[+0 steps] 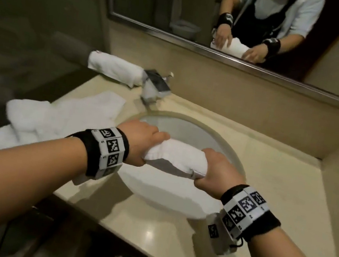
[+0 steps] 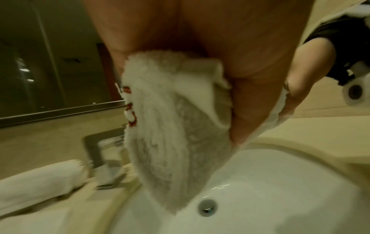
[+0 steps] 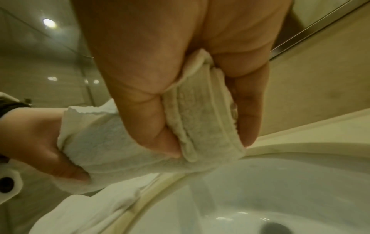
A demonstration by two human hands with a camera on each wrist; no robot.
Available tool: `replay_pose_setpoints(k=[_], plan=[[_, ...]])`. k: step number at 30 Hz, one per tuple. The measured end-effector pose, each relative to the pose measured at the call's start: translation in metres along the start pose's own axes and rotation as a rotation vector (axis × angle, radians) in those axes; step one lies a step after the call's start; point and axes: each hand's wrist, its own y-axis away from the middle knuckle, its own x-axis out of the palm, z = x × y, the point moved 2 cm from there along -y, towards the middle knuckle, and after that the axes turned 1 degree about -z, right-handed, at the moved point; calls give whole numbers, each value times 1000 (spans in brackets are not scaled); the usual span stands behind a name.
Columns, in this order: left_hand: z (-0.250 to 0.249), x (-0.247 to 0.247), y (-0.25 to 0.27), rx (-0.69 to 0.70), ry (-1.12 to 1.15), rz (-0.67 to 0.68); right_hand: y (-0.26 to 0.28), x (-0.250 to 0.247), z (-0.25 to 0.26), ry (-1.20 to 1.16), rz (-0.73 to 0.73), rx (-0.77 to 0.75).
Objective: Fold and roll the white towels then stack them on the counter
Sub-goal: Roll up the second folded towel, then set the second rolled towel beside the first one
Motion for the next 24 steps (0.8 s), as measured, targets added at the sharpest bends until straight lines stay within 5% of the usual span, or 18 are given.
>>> replay_pose_setpoints(k=[12, 24], plan=[[310, 39, -26, -271, -60, -20, -247, 38, 224, -12, -89, -121], [398, 121, -127, -383, 36, -12, -383, 89, 248, 146, -25, 50]])
